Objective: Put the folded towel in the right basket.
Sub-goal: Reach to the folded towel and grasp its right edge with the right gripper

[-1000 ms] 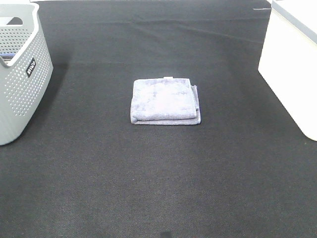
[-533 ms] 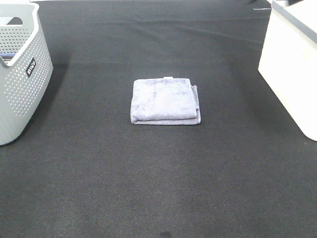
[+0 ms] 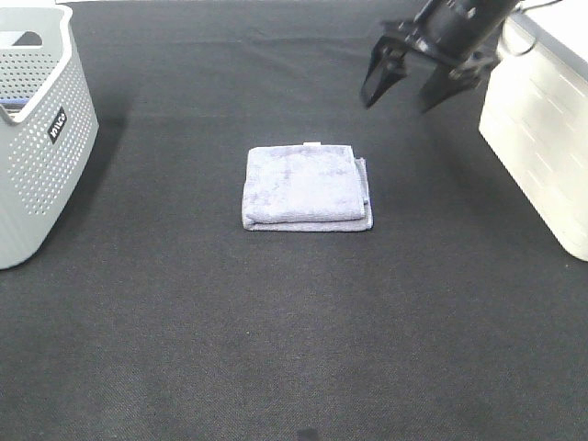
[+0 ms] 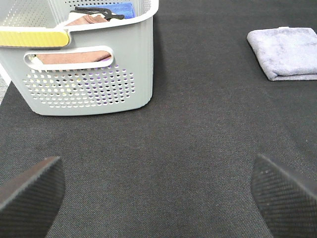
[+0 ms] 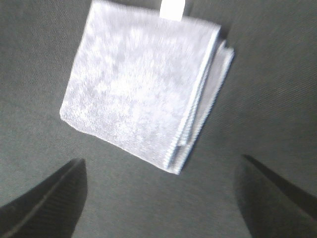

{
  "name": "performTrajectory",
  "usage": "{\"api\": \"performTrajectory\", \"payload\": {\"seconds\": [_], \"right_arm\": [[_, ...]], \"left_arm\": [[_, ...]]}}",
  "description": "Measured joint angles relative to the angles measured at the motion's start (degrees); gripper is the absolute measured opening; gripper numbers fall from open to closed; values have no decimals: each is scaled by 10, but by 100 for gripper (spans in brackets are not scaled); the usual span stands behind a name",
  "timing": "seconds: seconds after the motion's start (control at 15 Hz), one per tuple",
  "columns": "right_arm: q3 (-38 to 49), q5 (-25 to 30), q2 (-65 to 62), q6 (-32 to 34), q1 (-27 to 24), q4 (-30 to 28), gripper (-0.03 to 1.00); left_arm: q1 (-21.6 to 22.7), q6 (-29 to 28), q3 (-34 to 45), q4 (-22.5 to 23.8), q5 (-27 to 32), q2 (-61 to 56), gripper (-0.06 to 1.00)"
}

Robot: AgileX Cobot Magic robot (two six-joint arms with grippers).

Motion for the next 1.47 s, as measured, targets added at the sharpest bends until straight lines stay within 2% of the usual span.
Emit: {"api": "performTrajectory", "payload": {"seconds": [0.2,0.33,1.0,1.2,1.33,1.47], "right_arm": [[-85,47,81,40,-9,20,77],[-137,77,132,40,-34,79,77],[-147,79,238,3,-41,108,77],[-147,69,255,-29,-37,149,77],[-148,54,264,-46,-15,171,72],[-148,41,268,-45,-7,171,53]], "left_arm": [[0,0,0,0,0,0,97],[0,0,0,0,0,0,97],[0,0,0,0,0,0,97],[0,0,0,0,0,0,97],[0,0,0,0,0,0,97],[0,0,0,0,0,0,97]]}}
